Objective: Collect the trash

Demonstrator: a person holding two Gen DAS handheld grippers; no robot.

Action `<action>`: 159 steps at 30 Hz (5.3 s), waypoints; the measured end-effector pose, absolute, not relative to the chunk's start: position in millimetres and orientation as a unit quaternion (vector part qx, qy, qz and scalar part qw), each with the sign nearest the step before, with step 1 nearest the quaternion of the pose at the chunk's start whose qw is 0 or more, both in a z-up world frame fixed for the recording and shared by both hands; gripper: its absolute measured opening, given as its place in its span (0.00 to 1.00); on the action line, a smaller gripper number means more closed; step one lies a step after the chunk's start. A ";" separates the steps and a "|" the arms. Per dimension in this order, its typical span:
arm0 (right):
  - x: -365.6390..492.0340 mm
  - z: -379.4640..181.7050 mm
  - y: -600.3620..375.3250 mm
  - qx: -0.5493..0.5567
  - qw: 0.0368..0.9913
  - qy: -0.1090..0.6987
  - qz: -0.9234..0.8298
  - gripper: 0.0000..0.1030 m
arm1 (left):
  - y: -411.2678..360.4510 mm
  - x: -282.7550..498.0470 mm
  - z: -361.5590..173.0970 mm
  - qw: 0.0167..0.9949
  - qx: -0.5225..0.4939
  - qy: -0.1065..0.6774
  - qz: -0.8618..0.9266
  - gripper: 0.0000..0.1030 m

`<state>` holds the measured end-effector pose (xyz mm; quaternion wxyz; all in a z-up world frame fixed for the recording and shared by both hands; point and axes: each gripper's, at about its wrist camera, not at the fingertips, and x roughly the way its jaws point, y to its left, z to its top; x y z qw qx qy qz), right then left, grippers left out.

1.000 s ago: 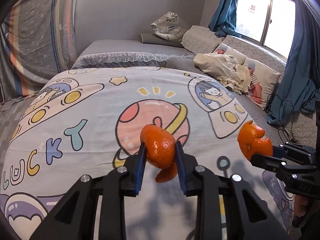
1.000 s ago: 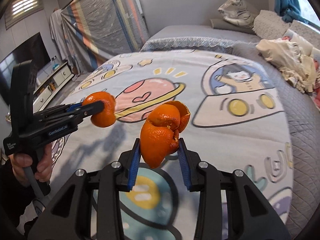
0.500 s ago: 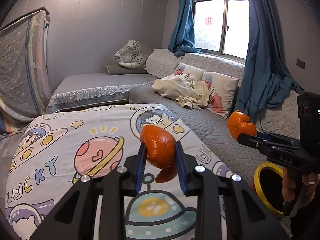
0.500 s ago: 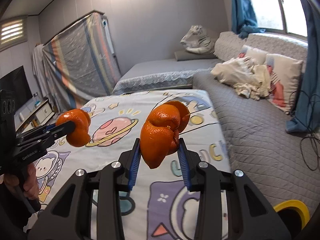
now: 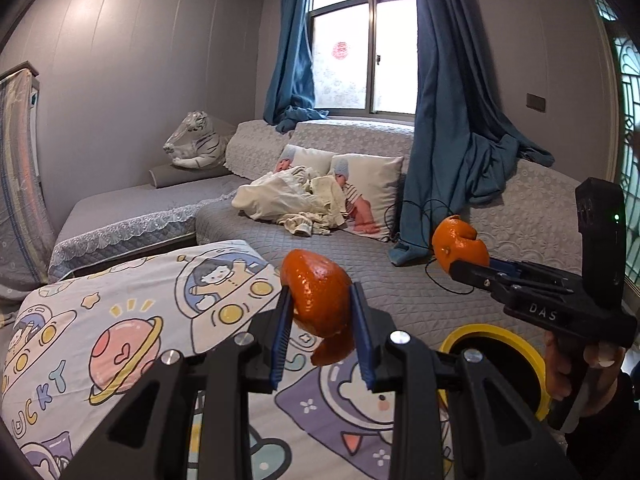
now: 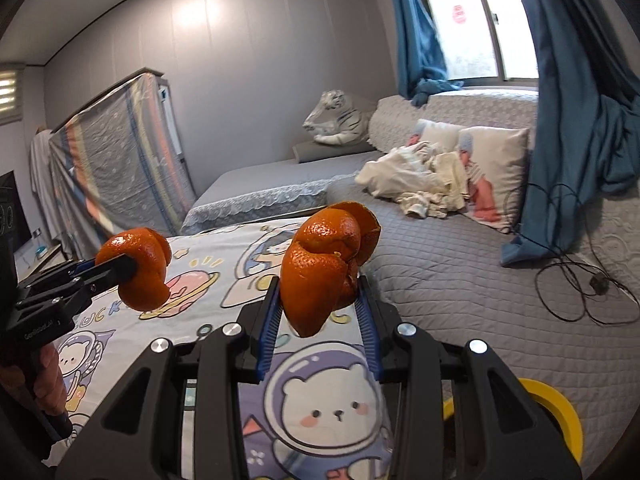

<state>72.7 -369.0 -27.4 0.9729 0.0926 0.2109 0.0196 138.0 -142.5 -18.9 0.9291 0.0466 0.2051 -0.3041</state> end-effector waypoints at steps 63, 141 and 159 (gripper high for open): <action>21.2 -75.9 -376.2 0.073 0.955 0.209 -0.198 0.92 | -90.3 91.9 -39.7 0.966 -0.003 0.173 -0.191 0.92; 13.9 -60.8 -187.8 0.041 0.981 0.174 -0.070 0.92 | 24.0 22.3 -43.4 0.982 -0.046 0.179 -0.023 0.92; 15.0 -62.7 -186.9 0.043 0.981 0.178 -0.070 0.92 | 24.1 23.5 -46.3 0.982 -0.046 0.181 -0.027 0.92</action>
